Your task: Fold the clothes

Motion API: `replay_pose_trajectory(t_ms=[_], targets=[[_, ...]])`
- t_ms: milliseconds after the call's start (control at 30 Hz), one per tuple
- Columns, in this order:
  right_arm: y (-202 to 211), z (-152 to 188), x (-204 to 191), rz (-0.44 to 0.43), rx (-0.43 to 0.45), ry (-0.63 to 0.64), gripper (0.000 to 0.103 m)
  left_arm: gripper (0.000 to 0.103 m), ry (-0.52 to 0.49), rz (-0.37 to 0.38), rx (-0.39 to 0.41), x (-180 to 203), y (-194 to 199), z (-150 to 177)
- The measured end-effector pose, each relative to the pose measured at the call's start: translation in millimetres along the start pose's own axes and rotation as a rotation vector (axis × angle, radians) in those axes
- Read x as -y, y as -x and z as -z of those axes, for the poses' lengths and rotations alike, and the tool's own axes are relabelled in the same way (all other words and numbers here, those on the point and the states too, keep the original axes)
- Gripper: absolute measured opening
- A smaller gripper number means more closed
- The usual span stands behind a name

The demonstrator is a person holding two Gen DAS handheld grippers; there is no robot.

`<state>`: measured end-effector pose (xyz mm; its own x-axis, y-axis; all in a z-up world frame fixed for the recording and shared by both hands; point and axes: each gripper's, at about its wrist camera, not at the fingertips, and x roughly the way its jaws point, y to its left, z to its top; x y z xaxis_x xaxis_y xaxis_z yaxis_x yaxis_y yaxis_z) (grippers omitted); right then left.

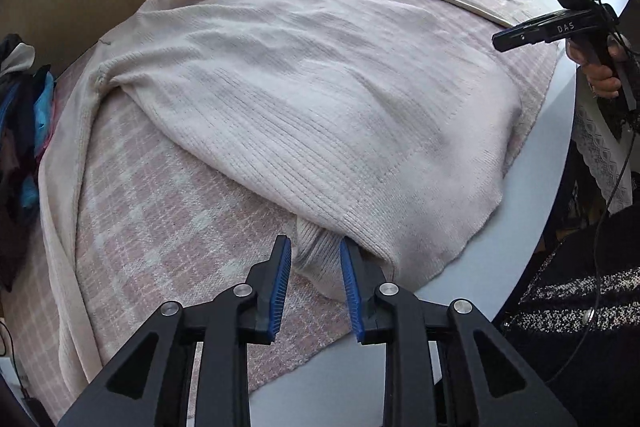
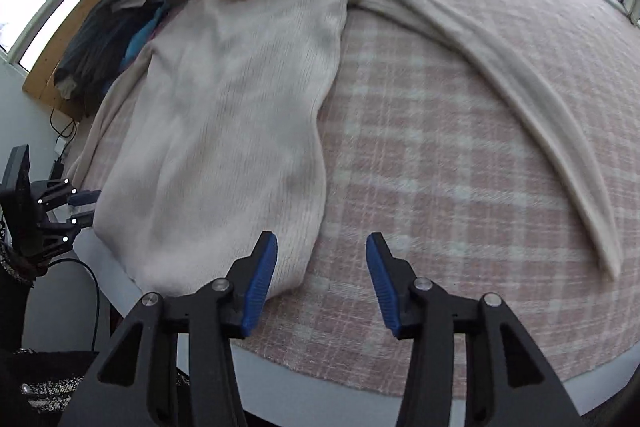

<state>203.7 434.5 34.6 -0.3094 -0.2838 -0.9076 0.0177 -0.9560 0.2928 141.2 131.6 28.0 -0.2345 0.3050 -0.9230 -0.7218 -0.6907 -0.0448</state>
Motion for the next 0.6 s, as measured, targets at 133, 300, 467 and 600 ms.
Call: replay_pose_trajectory(t_ms=[133,300,467,600], targets=[[-26.9,-4.5,-6.8,-0.101,-0.052,-0.027,0.015,0.004,0.05,0.06,-0.042,-4.0,-4.2,0.3],[9.6,-10.7,-12.6,-0.174,0.052,-0.047,0.004,0.0,0.202,0.203,-0.015,-17.0,30.6,0.0],[35.0,-17.4,-12.7,-0.08,0.066,-0.052,0.003,0.0,0.435,0.491,0.034,-26.3,84.8,13.9],[49.6,-21.1,-12.4,0.022,0.062,-0.048,0.007,0.0,0.388,0.277,-0.047,-19.1,67.8,26.3]])
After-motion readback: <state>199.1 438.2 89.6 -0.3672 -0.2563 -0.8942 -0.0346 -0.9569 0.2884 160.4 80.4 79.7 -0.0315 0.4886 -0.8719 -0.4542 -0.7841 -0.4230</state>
